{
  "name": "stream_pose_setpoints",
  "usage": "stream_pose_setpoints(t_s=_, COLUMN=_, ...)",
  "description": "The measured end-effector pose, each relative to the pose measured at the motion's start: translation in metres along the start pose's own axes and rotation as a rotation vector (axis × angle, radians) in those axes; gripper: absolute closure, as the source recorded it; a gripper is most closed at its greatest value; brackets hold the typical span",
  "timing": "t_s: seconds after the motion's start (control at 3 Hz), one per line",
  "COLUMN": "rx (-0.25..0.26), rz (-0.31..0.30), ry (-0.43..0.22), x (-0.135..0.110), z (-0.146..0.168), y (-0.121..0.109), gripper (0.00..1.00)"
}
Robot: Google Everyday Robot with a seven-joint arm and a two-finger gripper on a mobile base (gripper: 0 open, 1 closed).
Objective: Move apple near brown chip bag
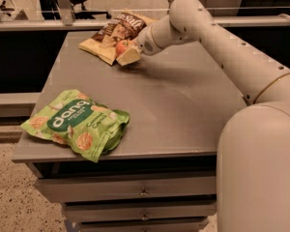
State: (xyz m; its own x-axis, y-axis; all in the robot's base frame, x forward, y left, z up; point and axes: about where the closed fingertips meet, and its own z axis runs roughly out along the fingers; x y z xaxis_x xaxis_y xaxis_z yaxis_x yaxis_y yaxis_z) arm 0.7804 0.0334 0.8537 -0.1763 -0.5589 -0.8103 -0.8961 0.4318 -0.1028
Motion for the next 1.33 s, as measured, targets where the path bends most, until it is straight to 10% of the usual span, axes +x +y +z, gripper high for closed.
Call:
stream_pose_setpoints(t_s=0.67, rx=0.011, rz=-0.011, ry=0.0, x=0.001, z=0.0, y=-0.004, gripper=0.0)
stream_pose_setpoints(t_s=1.33, rx=0.029, rz=0.002, ry=-0.027, x=0.009, z=-0.026, y=-0.01, gripper=0.0)
